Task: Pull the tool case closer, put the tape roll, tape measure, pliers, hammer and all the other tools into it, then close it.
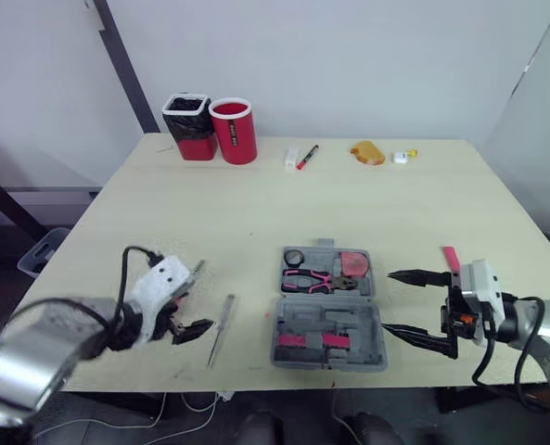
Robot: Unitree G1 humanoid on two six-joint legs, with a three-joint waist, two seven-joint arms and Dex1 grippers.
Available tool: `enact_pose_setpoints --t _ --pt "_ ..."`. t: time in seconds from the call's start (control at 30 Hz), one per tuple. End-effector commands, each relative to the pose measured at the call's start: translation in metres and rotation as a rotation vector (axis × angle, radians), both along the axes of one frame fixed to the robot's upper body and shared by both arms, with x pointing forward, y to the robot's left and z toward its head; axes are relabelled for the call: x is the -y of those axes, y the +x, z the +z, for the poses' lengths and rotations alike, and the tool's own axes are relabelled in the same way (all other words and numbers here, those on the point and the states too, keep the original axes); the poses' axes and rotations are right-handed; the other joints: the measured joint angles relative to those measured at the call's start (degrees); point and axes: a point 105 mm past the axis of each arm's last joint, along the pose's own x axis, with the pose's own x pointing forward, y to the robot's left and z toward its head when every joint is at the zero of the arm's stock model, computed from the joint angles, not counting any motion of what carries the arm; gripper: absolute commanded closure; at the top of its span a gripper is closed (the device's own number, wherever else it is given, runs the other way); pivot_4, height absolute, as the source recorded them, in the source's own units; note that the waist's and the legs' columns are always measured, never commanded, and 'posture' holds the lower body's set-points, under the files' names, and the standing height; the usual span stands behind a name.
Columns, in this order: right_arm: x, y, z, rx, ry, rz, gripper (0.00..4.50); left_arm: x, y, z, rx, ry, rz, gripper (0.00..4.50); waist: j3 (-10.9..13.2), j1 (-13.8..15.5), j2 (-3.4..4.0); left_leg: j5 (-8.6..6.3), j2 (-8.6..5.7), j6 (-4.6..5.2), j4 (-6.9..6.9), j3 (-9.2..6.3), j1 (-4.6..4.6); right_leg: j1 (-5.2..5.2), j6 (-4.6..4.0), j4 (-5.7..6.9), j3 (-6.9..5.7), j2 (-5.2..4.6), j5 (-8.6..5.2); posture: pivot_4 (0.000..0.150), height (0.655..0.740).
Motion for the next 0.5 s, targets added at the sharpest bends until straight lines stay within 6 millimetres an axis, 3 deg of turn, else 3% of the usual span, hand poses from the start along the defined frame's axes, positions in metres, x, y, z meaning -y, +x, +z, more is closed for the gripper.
enact_pose_setpoints --t 0.03,0.17,0.27,0.5 --pt "0.000 -0.003 0.011 0.068 0.007 -0.006 0.00 0.006 0.009 0.012 0.002 0.199 -0.381 0.12 0.04 -0.04 0.07 0.00 -0.01 0.00 0.00 0.03 -0.02 0.00 0.00 0.00 0.02 -0.02 0.00 0.150 0.7400" --pt "0.001 -0.002 0.008 0.067 0.009 -0.013 0.00 -0.001 0.029 0.031 0.016 0.479 -0.791 0.12 0.08 0.18 0.01 0.00 0.02 0.00 -0.07 0.35 -0.08 -0.02 -0.01 -0.06 -0.03 0.08 0.01 0.150 0.7400" --pt "0.000 0.001 0.007 0.066 0.010 -0.014 0.00 0.000 0.043 0.034 0.041 0.637 -1.045 0.12 0.07 0.25 0.03 0.01 0.02 0.01 -0.03 0.38 -0.11 0.00 -0.01 -0.06 -0.03 0.12 0.01 0.150 0.7400" --pt "0.004 0.000 0.005 0.049 0.006 -0.012 0.00 0.026 0.051 0.029 0.142 0.825 -1.512 0.12 0.08 0.06 -0.11 0.01 0.01 0.04 0.04 0.44 -0.21 0.03 0.02 -0.11 0.02 0.14 0.02 0.150 0.7400"
